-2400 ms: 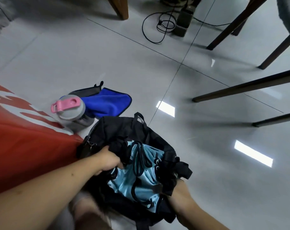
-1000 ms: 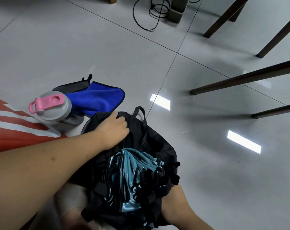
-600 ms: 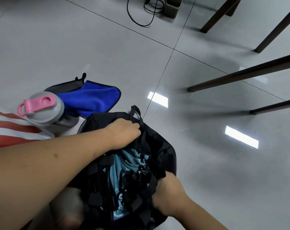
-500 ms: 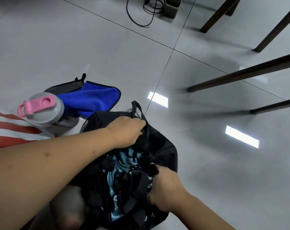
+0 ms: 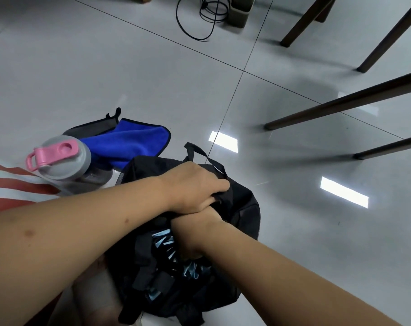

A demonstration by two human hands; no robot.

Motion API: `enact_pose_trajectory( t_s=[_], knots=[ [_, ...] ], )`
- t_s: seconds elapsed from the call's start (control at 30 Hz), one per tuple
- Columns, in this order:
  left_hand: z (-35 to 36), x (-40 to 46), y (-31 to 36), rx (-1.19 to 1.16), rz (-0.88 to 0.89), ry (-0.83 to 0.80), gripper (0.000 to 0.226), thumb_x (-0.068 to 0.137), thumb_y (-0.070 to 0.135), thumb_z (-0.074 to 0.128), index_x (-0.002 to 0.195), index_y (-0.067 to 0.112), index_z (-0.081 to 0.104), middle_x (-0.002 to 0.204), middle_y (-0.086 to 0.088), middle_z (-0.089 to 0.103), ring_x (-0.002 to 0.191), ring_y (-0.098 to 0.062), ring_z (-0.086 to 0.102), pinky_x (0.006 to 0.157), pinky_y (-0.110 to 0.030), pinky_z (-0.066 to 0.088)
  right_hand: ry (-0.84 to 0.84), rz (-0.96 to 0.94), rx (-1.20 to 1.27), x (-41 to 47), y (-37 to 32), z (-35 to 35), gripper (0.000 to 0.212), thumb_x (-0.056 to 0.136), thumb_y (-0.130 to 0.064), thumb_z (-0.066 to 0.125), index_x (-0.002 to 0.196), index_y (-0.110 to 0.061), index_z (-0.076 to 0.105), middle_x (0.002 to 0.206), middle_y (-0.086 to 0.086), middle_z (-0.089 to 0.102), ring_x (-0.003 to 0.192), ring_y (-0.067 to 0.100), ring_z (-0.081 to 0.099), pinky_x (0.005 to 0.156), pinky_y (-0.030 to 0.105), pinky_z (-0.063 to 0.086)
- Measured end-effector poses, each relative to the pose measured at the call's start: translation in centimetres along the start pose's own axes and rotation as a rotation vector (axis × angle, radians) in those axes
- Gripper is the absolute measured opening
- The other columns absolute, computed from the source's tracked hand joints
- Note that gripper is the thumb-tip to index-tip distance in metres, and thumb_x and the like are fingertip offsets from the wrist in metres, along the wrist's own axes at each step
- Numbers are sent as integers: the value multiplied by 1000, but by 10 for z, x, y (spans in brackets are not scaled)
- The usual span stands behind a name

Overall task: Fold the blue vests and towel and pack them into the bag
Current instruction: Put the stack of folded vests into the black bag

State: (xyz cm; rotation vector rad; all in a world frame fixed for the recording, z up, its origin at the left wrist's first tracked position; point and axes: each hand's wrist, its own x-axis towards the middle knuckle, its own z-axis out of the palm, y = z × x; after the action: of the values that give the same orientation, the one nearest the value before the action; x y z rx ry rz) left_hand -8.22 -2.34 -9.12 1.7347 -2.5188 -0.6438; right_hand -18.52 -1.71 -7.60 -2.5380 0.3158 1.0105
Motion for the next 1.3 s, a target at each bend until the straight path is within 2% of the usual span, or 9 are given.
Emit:
enact_pose_trajectory(
  t_s=[0.1, 0.27, 0.4, 0.57, 0.7, 0.77, 0.97, 1.1, 1.3],
  knots=[
    [-4, -3, -1, -116, 30, 46, 26, 95, 37, 52, 81, 27, 33, 70, 10, 41, 68, -19, 40, 62, -33, 29, -62, -69, -11, 11, -1, -3, 43, 81, -32, 76, 117, -20, 55, 111, -2, 49, 111, 29, 51, 92, 42, 47],
    [0, -11, -10, -100, 13, 289, 13, 76, 30, 51, 72, 22, 42, 62, 4, 50, 58, -24, 50, 51, -29, 34, -229, 63, 212, 17, 24, -2, 21, 92, -22, 68, 109, -10, 66, 107, 10, 64, 91, 26, 58, 71, 29, 42],
    [-3, -21, -22, -22, -301, 210, 38, 72, 16, 67, 86, 26, 33, 80, 4, 49, 85, -25, 54, 63, -34, 38, -160, 218, 392, 7, 55, 15, 28, 97, -16, 55, 118, -1, 65, 103, 14, 67, 62, 13, 43, 56, 22, 35],
    [8, -39, -22, 106, -667, 48, 48, 78, 4, 63, 118, 18, 41, 99, -3, 46, 94, -26, 50, 63, -36, 34, -237, 437, 640, -8, 78, 33, 31, 103, -19, 42, 110, 2, 65, 125, 22, 63, 99, 31, 57, 83, 31, 39],
    [21, -52, -17, 78, -771, -31, 45, 78, 2, 60, 114, 18, 39, 91, -3, 39, 78, -25, 43, 62, -37, 35, -204, 642, 1211, -21, 98, 55, 25, 100, -11, 51, 81, -11, 67, 88, 11, 64, 80, 28, 63, 87, 36, 51],
    [20, -50, -14, 18, -786, -18, 39, 77, 5, 59, 110, 19, 42, 89, -3, 45, 74, -25, 46, 62, -36, 37, -148, 705, 1461, -28, 95, 56, 24, 96, -11, 58, 74, -7, 68, 75, 15, 66, 64, 29, 61, 70, 39, 55],
    [16, -41, -13, -334, -865, -16, 25, 84, 14, 55, 101, 27, 42, 91, 0, 53, 83, -26, 50, 69, -32, 41, -49, 702, 1916, -38, 90, 34, 26, 88, -25, 68, 74, -5, 77, 82, 15, 76, 65, 29, 71, 64, 39, 61],
    [12, -35, -18, -351, -920, 7, 20, 83, 9, 49, 99, 22, 47, 96, -3, 56, 84, -27, 51, 72, -35, 46, 112, 821, 2210, -33, 65, 49, 32, 74, -36, 78, 79, -5, 80, 104, 19, 76, 86, 35, 72, 82, 50, 61],
    [-6, -32, -32, -277, -1002, 0, 30, 85, 5, 46, 109, 15, 59, 106, -7, 62, 90, -30, 55, 74, -38, 51, 240, 1024, 2263, -38, 37, 99, 31, 94, -28, 68, 104, 0, 74, 91, 19, 77, 77, 34, 74, 54, 37, 60]
  ],
)
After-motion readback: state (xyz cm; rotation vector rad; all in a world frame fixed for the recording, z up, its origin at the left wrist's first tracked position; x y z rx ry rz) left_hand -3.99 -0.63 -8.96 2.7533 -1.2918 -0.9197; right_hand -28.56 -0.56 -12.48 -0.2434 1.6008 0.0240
